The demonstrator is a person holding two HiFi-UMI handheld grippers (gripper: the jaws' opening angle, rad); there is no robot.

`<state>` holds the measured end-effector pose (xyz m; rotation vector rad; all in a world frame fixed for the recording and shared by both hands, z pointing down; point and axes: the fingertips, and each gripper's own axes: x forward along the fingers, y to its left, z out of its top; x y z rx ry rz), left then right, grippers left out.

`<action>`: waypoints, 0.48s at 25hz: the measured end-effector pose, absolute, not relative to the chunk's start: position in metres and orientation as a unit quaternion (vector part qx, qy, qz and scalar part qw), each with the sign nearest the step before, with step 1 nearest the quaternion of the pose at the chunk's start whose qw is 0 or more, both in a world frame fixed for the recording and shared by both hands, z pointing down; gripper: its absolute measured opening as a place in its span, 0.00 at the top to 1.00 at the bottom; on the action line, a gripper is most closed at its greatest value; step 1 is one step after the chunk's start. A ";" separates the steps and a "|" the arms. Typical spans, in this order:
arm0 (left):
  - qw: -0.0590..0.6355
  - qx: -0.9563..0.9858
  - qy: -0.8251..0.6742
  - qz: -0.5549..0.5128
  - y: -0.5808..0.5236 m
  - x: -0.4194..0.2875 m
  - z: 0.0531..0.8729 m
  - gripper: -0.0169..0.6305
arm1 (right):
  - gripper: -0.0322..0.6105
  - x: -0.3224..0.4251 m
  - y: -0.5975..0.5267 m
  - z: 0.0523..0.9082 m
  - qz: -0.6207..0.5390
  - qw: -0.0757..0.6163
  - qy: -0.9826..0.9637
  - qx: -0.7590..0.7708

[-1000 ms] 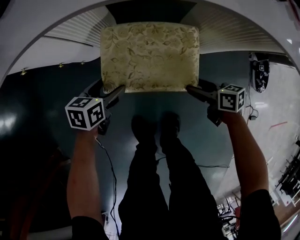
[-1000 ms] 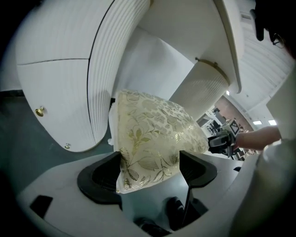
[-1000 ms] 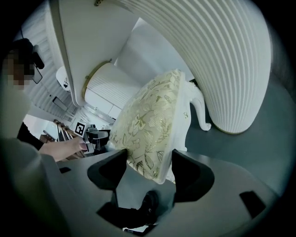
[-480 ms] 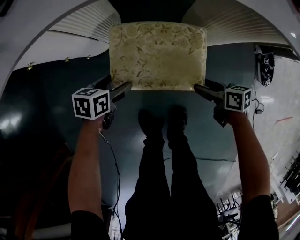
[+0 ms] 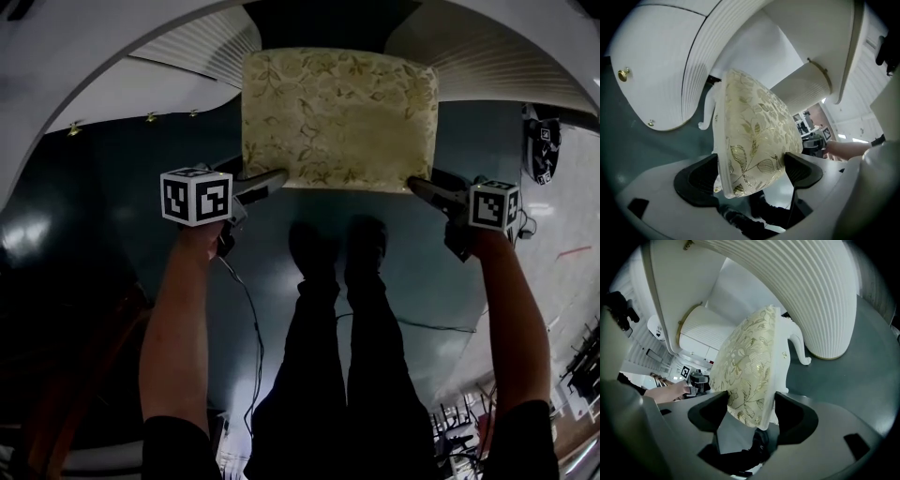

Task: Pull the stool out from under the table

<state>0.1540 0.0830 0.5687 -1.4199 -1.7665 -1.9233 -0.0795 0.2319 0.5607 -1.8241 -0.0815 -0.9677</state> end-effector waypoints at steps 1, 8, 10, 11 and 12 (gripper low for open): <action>0.088 -0.469 -0.597 -0.645 0.084 0.153 0.569 0.29 | 0.53 -0.079 0.231 0.561 -0.405 0.511 -0.032 -0.757; 0.108 -0.464 -0.594 -0.649 0.083 0.154 0.567 0.29 | 0.54 -0.071 0.225 0.558 -0.427 0.509 -0.040 -0.747; 0.111 -0.463 -0.591 -0.651 0.082 0.154 0.567 0.29 | 0.54 -0.070 0.224 0.557 -0.439 0.506 -0.045 -0.742; 0.113 -0.460 -0.590 -0.654 0.082 0.154 0.567 0.29 | 0.54 -0.070 0.223 0.556 -0.440 0.506 -0.049 -0.740; 0.116 -0.457 -0.589 -0.656 0.081 0.154 0.566 0.29 | 0.54 -0.071 0.223 0.555 -0.441 0.506 -0.053 -0.739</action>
